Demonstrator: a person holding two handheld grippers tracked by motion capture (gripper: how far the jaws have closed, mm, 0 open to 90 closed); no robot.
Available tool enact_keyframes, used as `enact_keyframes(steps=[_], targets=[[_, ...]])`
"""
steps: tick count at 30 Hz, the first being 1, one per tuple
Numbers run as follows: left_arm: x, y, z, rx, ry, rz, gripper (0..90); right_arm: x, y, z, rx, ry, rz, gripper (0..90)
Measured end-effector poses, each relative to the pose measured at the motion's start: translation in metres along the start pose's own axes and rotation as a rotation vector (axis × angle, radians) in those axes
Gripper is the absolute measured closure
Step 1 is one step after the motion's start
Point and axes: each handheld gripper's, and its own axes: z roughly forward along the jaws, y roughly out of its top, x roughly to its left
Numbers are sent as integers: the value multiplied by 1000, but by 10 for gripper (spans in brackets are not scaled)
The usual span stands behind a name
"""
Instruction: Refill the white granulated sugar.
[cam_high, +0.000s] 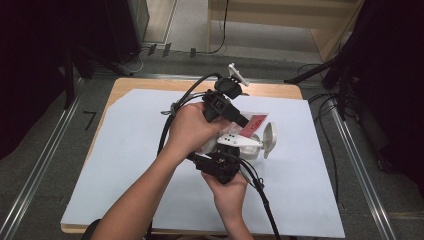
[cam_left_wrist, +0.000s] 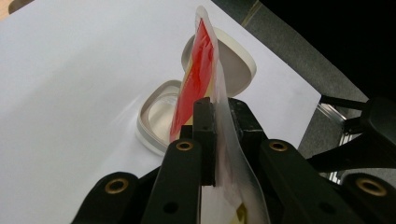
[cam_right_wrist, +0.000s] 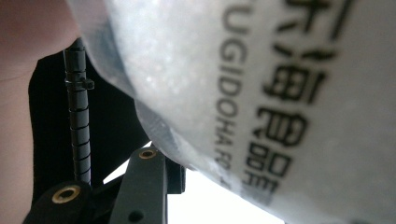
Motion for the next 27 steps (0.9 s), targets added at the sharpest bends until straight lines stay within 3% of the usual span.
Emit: enact_keyframes(steps=[27], targets=[[-1,-1,1,-12,-5,-7,834,1,-1,0,-3,-9,-9,640]])
